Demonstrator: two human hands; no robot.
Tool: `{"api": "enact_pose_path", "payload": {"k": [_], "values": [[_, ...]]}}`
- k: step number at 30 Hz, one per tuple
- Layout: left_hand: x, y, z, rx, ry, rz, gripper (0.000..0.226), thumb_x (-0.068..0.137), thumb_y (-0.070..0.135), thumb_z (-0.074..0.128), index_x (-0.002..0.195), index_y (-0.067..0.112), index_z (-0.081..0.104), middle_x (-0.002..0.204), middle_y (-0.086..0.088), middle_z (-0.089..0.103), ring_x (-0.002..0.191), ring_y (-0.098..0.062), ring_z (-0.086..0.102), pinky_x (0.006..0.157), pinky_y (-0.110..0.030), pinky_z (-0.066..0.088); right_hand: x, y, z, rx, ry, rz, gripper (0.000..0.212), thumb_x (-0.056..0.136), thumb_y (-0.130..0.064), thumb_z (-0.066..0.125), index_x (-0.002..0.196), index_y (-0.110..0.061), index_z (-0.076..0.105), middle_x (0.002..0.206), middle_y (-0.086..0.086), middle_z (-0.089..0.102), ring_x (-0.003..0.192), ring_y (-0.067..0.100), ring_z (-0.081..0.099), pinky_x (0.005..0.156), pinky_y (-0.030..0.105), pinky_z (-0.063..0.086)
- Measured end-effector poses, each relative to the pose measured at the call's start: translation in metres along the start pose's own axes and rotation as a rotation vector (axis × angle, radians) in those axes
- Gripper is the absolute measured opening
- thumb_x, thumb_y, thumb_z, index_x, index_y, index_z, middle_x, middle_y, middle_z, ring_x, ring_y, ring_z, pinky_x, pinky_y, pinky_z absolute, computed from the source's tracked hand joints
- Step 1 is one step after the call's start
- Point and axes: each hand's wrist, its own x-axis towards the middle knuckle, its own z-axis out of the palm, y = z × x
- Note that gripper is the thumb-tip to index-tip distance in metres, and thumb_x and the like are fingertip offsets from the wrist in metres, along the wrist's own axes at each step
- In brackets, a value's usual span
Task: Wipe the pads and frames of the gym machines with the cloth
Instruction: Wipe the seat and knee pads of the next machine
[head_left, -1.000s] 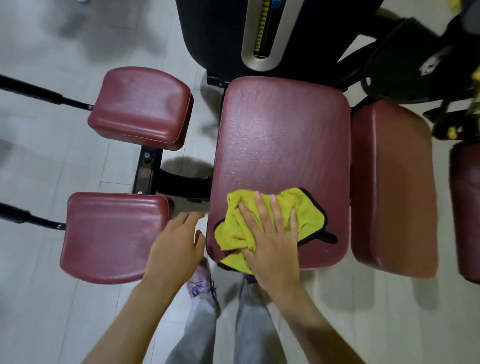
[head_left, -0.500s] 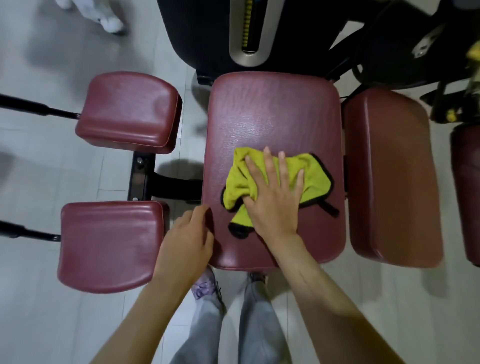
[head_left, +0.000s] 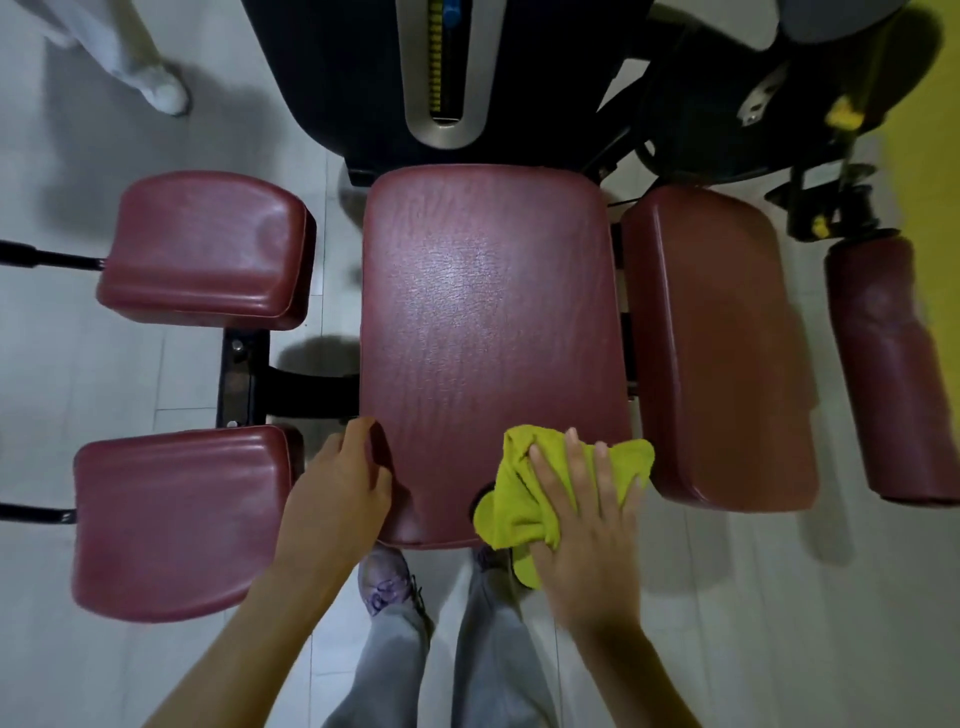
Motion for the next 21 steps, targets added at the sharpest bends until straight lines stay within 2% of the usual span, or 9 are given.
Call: {"api": "enact_pose_path", "payload": {"k": [3,7,11,13,18,21], "values": [[0.004,-0.003,-0.001,-0.024,0.004,0.004,0.036,0.093,0.016,0.055,0.127,0.025,0.046,0.107,-0.006,0.061,0.086,-0.032,0.064,0.071,-0.048,0.058,0.049,-0.007,-0.009,-0.005,0.025,0.081,0.095,0.077,-0.043,0.058,0.163,-0.042,0.017,0.173,-0.002,0.004,0.159,0.03,0.005,0.12,0.072,0.009],[0.004,-0.009,0.001,-0.042,0.019,0.013,0.036,0.093,0.012,0.056,0.126,0.024,0.046,0.103,-0.004,0.062,0.084,-0.03,0.064,0.07,-0.049,0.058,0.144,-0.014,-0.017,0.009,0.108,0.153,0.083,0.082,-0.051,0.04,0.162,-0.043,0.02,0.173,-0.001,0.009,0.159,0.03,0.009,0.118,0.074,0.005],[0.002,-0.01,0.0,-0.04,0.001,0.014,0.041,0.093,0.012,0.056,0.131,0.024,0.045,0.111,-0.006,0.063,0.092,-0.03,0.064,0.076,-0.048,0.058,0.208,-0.028,-0.023,0.049,0.104,0.18,0.08,0.09,-0.051,0.048,0.162,-0.042,0.016,0.173,0.0,0.005,0.159,0.032,0.001,0.117,0.075,0.001],[0.002,-0.008,-0.003,-0.014,-0.028,0.028,0.042,0.091,0.014,0.055,0.131,0.022,0.044,0.112,-0.008,0.062,0.095,-0.031,0.062,0.08,-0.049,0.056,0.199,-0.034,-0.024,0.048,0.113,0.169,0.082,0.091,-0.051,0.051,0.163,-0.04,0.014,0.174,0.001,0.003,0.159,0.032,-0.002,0.118,0.075,0.002],[0.021,0.004,-0.015,0.064,0.051,0.017,0.045,0.085,0.015,0.056,0.13,0.013,0.052,0.12,-0.016,0.055,0.103,-0.042,0.052,0.083,-0.057,0.051,0.093,-0.042,-0.017,-0.052,0.036,-0.078,0.101,0.084,-0.058,0.064,0.165,-0.037,0.007,0.174,0.002,-0.003,0.159,0.033,-0.002,0.12,0.071,0.009],[0.039,0.016,-0.024,0.028,0.085,-0.01,0.049,0.088,0.011,0.061,0.136,0.01,0.052,0.127,-0.019,0.053,0.108,-0.044,0.051,0.086,-0.059,0.049,0.03,-0.053,-0.001,-0.086,-0.039,-0.059,0.117,0.07,-0.058,0.081,0.164,-0.035,0.014,0.173,0.005,0.003,0.159,0.036,0.007,0.118,0.072,0.017]]}}
